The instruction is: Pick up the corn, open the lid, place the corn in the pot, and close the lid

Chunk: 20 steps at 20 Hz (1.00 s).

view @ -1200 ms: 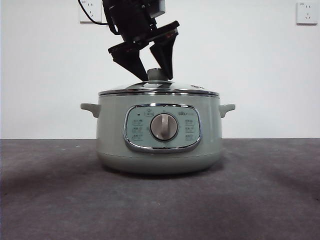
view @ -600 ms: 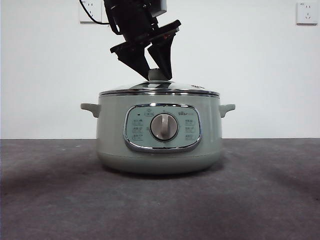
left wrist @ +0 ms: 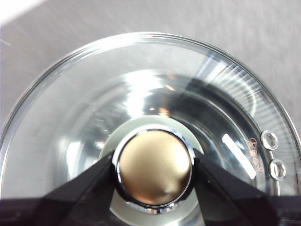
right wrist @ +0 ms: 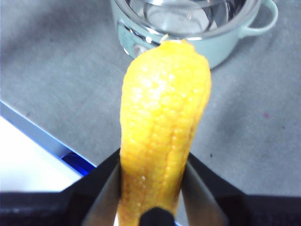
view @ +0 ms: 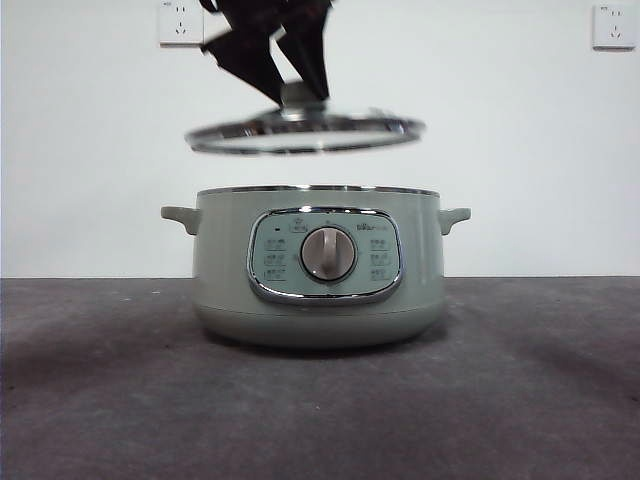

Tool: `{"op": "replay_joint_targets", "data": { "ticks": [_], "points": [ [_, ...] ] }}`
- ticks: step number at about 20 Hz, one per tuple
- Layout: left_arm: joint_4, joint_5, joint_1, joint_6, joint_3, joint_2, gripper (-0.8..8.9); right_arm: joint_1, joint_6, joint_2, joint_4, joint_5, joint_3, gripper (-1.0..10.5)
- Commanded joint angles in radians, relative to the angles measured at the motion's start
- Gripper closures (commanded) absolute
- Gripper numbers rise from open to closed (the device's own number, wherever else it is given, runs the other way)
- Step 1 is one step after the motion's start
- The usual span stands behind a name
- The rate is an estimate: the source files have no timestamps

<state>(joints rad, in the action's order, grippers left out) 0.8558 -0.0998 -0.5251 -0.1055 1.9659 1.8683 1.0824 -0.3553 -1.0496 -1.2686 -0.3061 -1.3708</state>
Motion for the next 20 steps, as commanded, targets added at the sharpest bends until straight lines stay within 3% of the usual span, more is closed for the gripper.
{"op": "replay_joint_targets", "data": {
  "ticks": [1, 5, 9, 12, 14, 17, 20],
  "points": [
    [-0.030, -0.004, 0.033, -0.011, 0.006, -0.034, 8.26, 0.003, -0.008, -0.018, 0.044, 0.000, 0.001, 9.6],
    [0.021, 0.000, 0.109, -0.011, 0.006, -0.055, 8.26, -0.011, -0.005, -0.072, 0.186, -0.001, 0.001, 9.6],
    [0.067, -0.001, 0.203, -0.012, 0.006, -0.056, 8.26, -0.100, 0.011, -0.185, 0.326, 0.007, 0.001, 9.6],
    [0.079, -0.004, 0.267, -0.012, 0.006, -0.057, 8.26, -0.227, 0.023, -0.294, 0.453, 0.133, 0.001, 9.6],
    [0.095, -0.005, 0.300, -0.022, 0.006, -0.057, 8.26, -0.300, 0.025, -0.360, 0.542, 0.173, 0.001, 9.6],
    [0.100, -0.005, 0.339, -0.034, 0.006, -0.057, 8.26, -0.370, 0.054, -0.465, 0.657, 0.248, -0.003, 9.6],
    [0.097, -0.005, 0.370, -0.037, 0.006, -0.057, 8.26, -0.404, 0.117, -0.604, 0.662, 0.296, -0.087, 9.6]
  ]
}}
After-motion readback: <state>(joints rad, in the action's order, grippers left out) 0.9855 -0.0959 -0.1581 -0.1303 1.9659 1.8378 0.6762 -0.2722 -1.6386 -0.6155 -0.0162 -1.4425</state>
